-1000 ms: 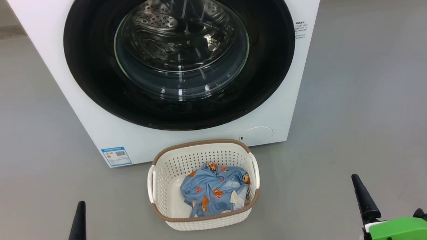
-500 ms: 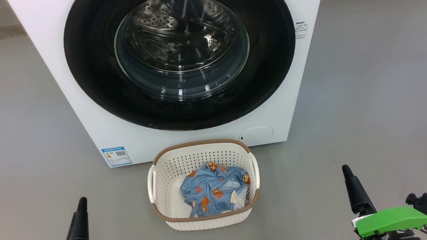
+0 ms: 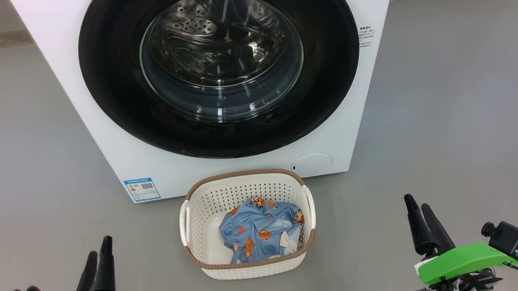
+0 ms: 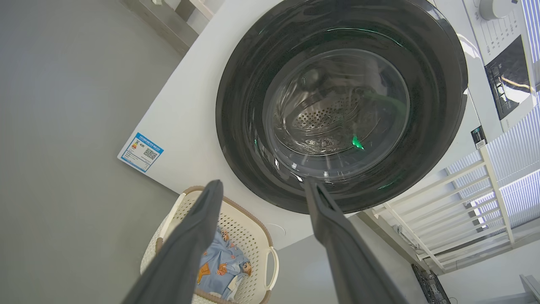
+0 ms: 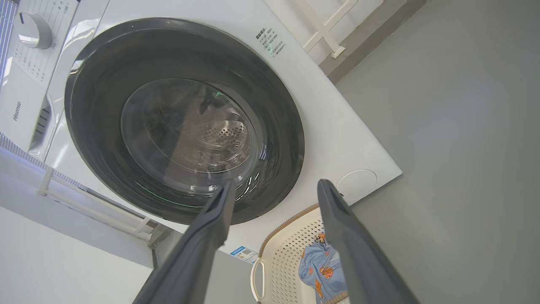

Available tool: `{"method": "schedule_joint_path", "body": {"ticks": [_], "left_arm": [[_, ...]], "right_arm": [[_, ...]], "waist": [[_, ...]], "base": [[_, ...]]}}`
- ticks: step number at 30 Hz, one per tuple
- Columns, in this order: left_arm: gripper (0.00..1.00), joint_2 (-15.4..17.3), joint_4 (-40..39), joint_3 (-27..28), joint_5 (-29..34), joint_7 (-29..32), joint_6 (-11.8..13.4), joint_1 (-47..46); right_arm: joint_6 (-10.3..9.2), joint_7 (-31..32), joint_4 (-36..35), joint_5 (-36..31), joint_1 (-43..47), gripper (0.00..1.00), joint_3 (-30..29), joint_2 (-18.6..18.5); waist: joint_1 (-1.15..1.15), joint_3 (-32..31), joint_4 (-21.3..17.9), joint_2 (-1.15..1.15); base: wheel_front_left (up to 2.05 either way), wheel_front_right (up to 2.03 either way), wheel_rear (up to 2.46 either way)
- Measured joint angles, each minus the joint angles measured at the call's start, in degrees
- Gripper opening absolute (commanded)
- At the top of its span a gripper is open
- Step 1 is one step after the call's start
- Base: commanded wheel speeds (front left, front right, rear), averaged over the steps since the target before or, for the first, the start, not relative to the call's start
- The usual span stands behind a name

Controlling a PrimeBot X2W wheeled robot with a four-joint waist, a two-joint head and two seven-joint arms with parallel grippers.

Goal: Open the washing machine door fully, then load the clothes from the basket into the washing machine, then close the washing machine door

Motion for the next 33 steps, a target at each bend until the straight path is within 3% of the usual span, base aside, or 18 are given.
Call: {"method": "schedule_joint_path", "body": {"ticks": [33], "left_arm": [[1.00, 4.3, 0.3, -3.5, 19.1, -5.2, -0.1, -1.0]], "right_arm": [[0.00, -5.3, 1.0, -25.2, -2.0, 1.00, 1.2, -0.1]], "waist": [[0.00, 0.3, 0.0, 0.00]], "base": [[0.00, 0.00, 0.00]]}}
